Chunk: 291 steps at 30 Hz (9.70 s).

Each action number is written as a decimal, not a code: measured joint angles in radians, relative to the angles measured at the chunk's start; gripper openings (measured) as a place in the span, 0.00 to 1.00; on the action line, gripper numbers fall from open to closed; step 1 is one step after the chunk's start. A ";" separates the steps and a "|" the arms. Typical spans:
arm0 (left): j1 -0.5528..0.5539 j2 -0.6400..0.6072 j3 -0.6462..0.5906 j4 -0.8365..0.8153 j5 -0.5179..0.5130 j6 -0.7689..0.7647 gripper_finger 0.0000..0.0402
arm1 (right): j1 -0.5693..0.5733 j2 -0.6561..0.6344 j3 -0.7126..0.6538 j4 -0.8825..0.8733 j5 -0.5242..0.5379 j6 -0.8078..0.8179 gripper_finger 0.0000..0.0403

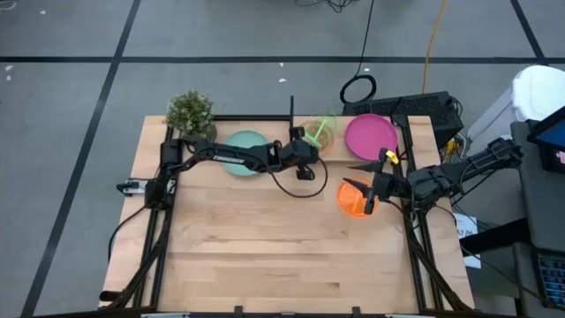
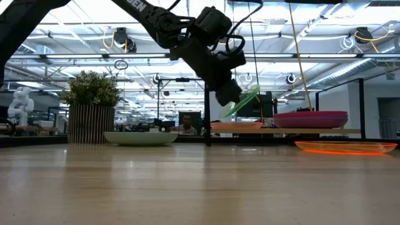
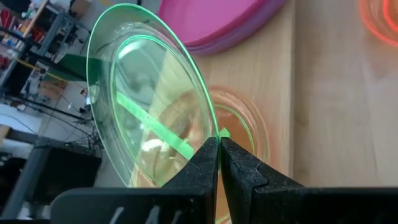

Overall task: Place and stack plates onto a shelf
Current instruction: Stack the small green plate on top of the small green plate, then stack the big light blue plate on top of the big pink plate

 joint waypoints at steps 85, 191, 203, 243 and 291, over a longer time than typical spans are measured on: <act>-0.147 -0.051 -0.001 -0.110 -0.162 -0.155 0.35 | 0.000 0.000 0.001 -0.018 0.000 0.011 0.37; -0.148 -0.351 -0.277 -0.475 -0.113 -0.603 0.16 | -0.585 0.780 -0.001 0.265 -0.319 0.155 0.00; -0.198 -0.449 -0.384 -0.611 -0.127 -0.712 0.16 | -0.427 0.402 0.001 0.035 -0.501 0.195 0.00; -0.213 -0.449 -0.671 -0.361 -0.090 -0.663 0.63 | -0.350 0.246 -0.010 -0.559 -0.240 0.383 0.00; -0.106 -0.513 -0.688 -0.354 -0.100 -0.359 0.03 | -0.349 0.274 -0.062 -0.394 -0.344 0.251 0.00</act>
